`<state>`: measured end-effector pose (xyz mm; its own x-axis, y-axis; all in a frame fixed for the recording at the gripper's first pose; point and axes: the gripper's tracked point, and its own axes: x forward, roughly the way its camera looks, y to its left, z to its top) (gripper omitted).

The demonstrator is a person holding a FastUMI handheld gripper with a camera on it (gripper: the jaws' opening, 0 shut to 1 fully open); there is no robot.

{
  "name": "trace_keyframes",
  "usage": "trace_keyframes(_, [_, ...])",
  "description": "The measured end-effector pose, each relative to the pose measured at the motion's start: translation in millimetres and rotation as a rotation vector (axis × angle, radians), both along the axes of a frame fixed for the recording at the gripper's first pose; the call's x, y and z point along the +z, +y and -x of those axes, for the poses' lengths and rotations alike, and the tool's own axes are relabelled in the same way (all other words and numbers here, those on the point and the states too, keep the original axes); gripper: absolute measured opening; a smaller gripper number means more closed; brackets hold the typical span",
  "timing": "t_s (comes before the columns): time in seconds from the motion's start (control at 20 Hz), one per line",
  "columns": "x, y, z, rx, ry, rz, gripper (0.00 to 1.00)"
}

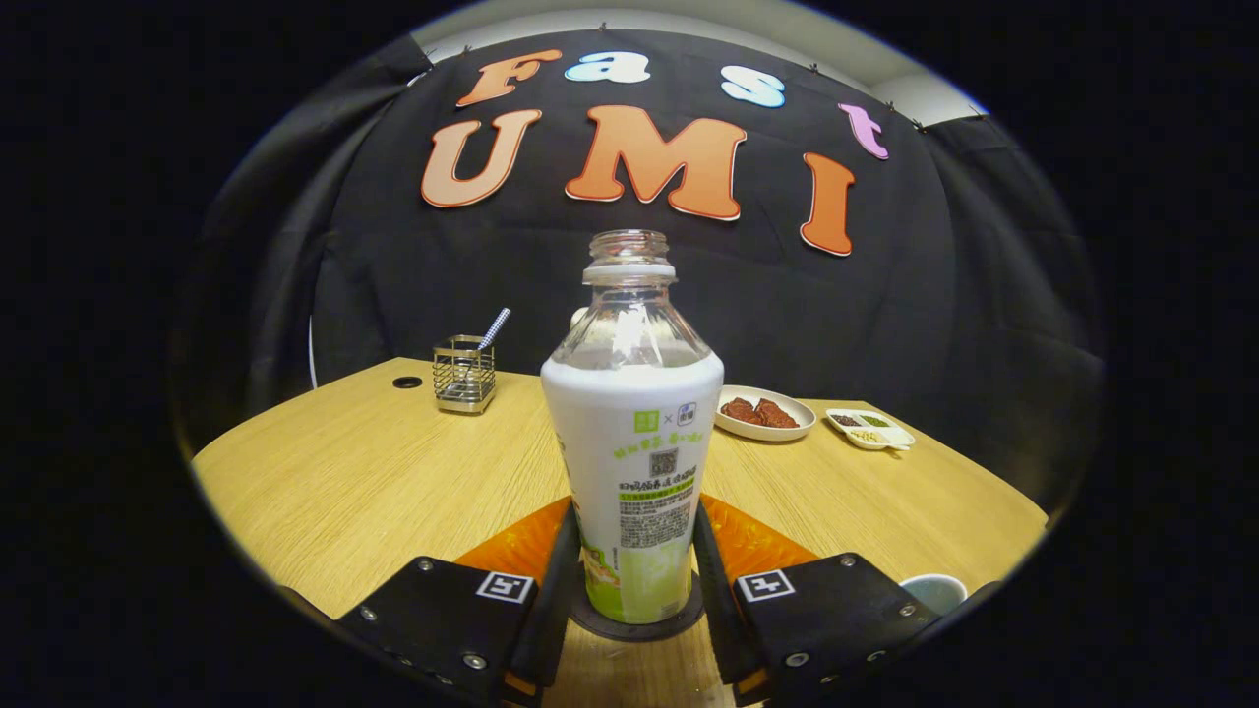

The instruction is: Take the bottle from table, then pour the juice into the cup, finally place the bottle on the coaster

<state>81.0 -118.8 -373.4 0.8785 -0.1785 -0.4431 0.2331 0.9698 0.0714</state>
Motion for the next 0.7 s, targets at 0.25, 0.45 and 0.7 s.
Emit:
trace_keyframes(0.25, [-3.6, -11.4, 2.5, -0.043, 0.0, -0.003, 0.67])
trace_keyframes(0.45, [0.8, 0.7, 5.0, -0.022, -0.018, -0.069, 0.81])
trace_keyframes(0.7, [15.3, -5.6, 21.5, -0.059, -0.072, -0.131, 0.92])
